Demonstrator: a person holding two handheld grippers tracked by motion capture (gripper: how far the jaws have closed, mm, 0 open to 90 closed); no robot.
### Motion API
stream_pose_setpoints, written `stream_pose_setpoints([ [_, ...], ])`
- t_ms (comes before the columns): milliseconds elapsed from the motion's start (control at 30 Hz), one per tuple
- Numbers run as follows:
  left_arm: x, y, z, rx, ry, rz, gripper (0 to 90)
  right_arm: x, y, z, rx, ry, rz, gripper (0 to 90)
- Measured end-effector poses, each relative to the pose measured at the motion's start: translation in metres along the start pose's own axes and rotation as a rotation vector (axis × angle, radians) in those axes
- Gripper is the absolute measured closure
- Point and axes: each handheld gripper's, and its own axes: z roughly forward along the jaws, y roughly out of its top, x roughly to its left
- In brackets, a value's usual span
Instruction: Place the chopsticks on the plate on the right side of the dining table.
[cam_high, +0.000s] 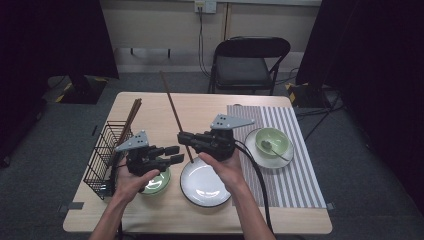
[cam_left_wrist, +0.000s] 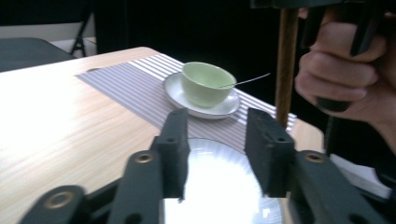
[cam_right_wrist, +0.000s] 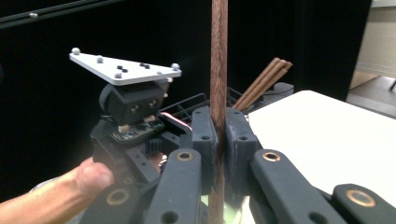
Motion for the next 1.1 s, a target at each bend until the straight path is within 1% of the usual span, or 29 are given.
stream_pose_setpoints([
  [33,0.001,0.000,-0.001,0.006,0.010,0.011,54.4,-0.002,0.000,-0.004,-0.003,-0.008,0.002,84.4],
  [67,0.001,0.000,-0.001,0.004,0.012,0.006,53.2,-0.003,-0.001,-0.006,-0.005,-0.013,0.005,84.4],
  [100,0.001,0.001,-0.002,0.010,0.017,0.017,51.9,-0.005,-0.001,-0.010,-0.002,-0.024,0.005,84.4],
  [167,0.000,0.002,-0.003,0.005,0.030,0.018,49.5,-0.009,-0.003,-0.015,0.006,-0.047,0.000,84.4],
  [200,0.001,0.002,-0.004,0.007,0.027,0.035,48.0,-0.010,-0.004,-0.017,0.009,-0.054,-0.001,84.4],
  [233,0.001,0.003,-0.004,0.003,0.025,0.032,46.6,-0.011,-0.006,-0.019,0.014,-0.068,0.001,84.4],
  [267,0.001,0.003,-0.004,0.000,0.038,0.041,45.5,-0.013,-0.009,-0.021,0.021,-0.072,0.006,84.4],
  [333,0.001,0.005,-0.004,-0.005,0.043,0.042,40.3,-0.015,-0.016,-0.023,0.052,-0.095,0.003,84.4],
  [367,0.000,0.006,-0.004,-0.012,0.043,0.036,39.0,-0.016,-0.019,-0.024,0.060,-0.097,0.007,84.4],
  [400,0.001,0.007,-0.005,-0.007,0.046,0.038,37.1,-0.018,-0.023,-0.026,0.068,-0.102,0.011,84.5],
  [433,0.002,0.008,-0.005,-0.007,0.036,0.030,36.4,-0.019,-0.025,-0.026,0.073,-0.107,0.013,84.4],
  [567,0.002,0.015,-0.005,-0.014,0.032,0.005,33.4,-0.021,-0.039,-0.028,0.104,-0.125,0.026,84.4],
  [600,0.003,0.016,-0.005,-0.011,0.035,0.009,33.3,-0.021,-0.042,-0.027,0.112,-0.125,0.027,84.4],
  [667,0.003,0.019,-0.005,-0.023,0.033,-0.006,31.9,-0.021,-0.048,-0.026,0.124,-0.123,0.029,84.4],
  [733,0.003,0.023,-0.004,-0.036,0.037,-0.008,30.9,-0.021,-0.053,-0.023,0.133,-0.122,0.031,84.5],
  [767,0.003,0.025,-0.004,-0.031,0.030,-0.008,30.2,-0.021,-0.054,-0.022,0.136,-0.119,0.033,84.5],
  [800,0.002,0.027,-0.003,-0.044,0.042,-0.010,30.1,-0.020,-0.055,-0.020,0.139,-0.118,0.032,84.4],
  [833,0.002,0.029,-0.003,-0.052,0.053,-0.003,31.5,-0.019,-0.056,-0.019,0.138,-0.113,0.029,84.5],
  [867,0.003,0.032,-0.003,-0.061,0.046,-0.010,31.4,-0.018,-0.056,-0.018,0.138,-0.110,0.030,84.4],
  [900,0.003,0.034,-0.003,-0.060,0.048,-0.013,30.3,-0.017,-0.057,-0.016,0.137,-0.104,0.028,84.4],
  [933,0.003,0.038,-0.003,-0.063,0.054,-0.006,29.6,-0.016,-0.057,-0.016,0.136,-0.098,0.028,84.4],
  [967,0.003,0.040,-0.003,-0.070,0.051,-0.011,29.1,-0.015,-0.058,-0.014,0.138,-0.090,0.024,84.4],
  [1067,0.004,0.046,-0.001,-0.076,0.059,-0.010,26.8,-0.014,-0.062,-0.012,0.148,-0.086,0.023,84.4],
  [1100,0.004,0.047,0.000,-0.080,0.059,-0.020,25.9,-0.013,-0.064,-0.012,0.148,-0.081,0.026,84.5],
])
